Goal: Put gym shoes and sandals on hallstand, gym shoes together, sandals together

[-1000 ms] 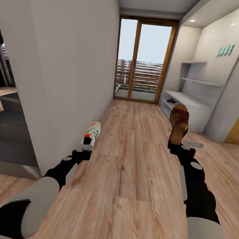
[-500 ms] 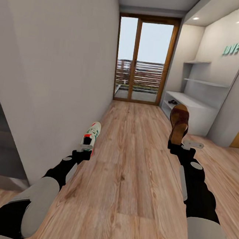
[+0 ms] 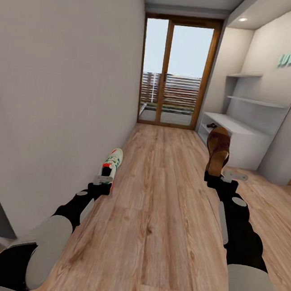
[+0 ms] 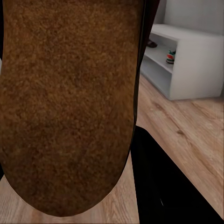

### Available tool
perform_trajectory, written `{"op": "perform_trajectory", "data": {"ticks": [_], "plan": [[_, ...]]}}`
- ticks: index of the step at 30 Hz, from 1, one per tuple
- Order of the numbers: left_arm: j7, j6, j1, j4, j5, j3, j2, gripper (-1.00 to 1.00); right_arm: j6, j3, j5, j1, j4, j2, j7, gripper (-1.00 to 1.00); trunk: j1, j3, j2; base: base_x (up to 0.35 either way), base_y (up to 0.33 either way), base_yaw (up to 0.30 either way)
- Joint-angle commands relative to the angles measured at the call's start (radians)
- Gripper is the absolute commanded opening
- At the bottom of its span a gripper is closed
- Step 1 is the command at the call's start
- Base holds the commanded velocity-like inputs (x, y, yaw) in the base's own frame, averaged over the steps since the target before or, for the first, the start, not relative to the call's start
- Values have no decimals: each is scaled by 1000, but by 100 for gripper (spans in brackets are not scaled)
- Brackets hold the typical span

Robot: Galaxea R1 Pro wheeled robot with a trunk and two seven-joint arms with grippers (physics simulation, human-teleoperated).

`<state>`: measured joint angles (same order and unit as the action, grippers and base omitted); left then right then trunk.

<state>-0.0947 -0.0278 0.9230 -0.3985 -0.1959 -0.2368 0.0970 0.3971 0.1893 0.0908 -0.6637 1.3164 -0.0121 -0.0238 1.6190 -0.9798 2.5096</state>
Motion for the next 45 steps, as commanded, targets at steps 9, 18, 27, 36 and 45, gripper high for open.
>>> {"op": "perform_trajectory", "data": {"ticks": [9, 18, 27, 36, 45], "plan": [[-8, -3, 0, -2, -10, -9, 1, -100, 7, -1, 6, -1, 1, 0, -1, -100, 0, -1, 0, 346, 0, 0], [-8, -3, 0, -2, -10, -9, 1, -100, 7, -1, 6, -1, 1, 0, -1, -100, 0, -1, 0, 346, 0, 0], [-8, -3, 0, -2, -10, -9, 2, -100, 6, -1, 6, -1, 1, 0, -1, -100, 0, -1, 0, 346, 0, 0], [-8, -3, 0, -2, -10, -9, 3, -100, 6, -1, 6, -1, 1, 0, -1, -100, 0, -1, 0, 346, 0, 0], [-8, -3, 0, -2, -10, -9, 3, -100, 7, -1, 6, -1, 1, 0, -1, -100, 0, -1, 0, 346, -50, 0]]}}
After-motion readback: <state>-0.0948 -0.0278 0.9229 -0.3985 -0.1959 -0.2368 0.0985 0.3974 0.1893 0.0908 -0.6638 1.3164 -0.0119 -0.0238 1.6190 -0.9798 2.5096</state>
